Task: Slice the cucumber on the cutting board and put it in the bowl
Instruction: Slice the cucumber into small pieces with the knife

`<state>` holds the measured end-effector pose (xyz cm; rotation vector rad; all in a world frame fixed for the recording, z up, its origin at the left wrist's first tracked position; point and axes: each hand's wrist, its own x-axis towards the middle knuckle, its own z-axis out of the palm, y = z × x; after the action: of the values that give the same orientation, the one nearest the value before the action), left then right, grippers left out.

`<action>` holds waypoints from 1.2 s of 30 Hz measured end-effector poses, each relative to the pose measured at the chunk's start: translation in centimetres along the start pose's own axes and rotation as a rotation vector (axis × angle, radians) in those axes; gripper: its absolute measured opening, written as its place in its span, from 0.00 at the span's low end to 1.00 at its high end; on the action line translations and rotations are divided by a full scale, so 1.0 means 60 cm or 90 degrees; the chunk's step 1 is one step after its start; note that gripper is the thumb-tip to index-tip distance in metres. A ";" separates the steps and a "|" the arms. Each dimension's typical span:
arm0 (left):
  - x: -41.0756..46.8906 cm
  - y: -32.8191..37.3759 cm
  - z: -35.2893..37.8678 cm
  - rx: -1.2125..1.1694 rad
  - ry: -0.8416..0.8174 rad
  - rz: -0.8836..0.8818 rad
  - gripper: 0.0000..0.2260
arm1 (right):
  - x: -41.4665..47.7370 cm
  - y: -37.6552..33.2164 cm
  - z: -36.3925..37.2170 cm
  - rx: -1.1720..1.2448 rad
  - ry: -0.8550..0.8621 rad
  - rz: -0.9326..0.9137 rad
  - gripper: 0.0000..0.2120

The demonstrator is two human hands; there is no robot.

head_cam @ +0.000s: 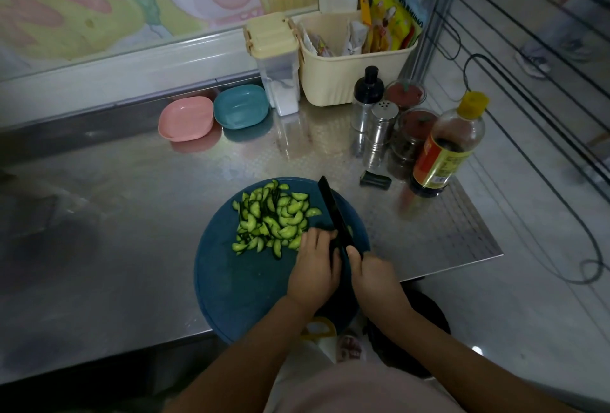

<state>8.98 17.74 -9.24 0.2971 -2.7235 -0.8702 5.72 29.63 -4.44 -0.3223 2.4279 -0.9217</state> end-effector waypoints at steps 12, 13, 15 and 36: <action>0.005 -0.002 0.004 -0.007 0.012 -0.001 0.07 | -0.004 0.020 0.001 0.010 0.056 -0.038 0.23; 0.005 -0.001 0.004 -0.006 0.013 0.001 0.07 | -0.004 0.021 0.003 0.008 0.056 -0.040 0.23; 0.005 -0.002 0.003 -0.002 0.013 0.004 0.08 | -0.008 0.018 0.004 -0.002 0.056 -0.043 0.22; 0.003 0.001 -0.003 -0.012 0.008 0.000 0.11 | -0.012 -0.018 -0.016 0.116 -0.007 0.038 0.30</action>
<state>8.86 17.64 -9.05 0.2979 -2.7020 -0.8899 5.86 29.64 -2.84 -0.1869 2.3089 -1.1016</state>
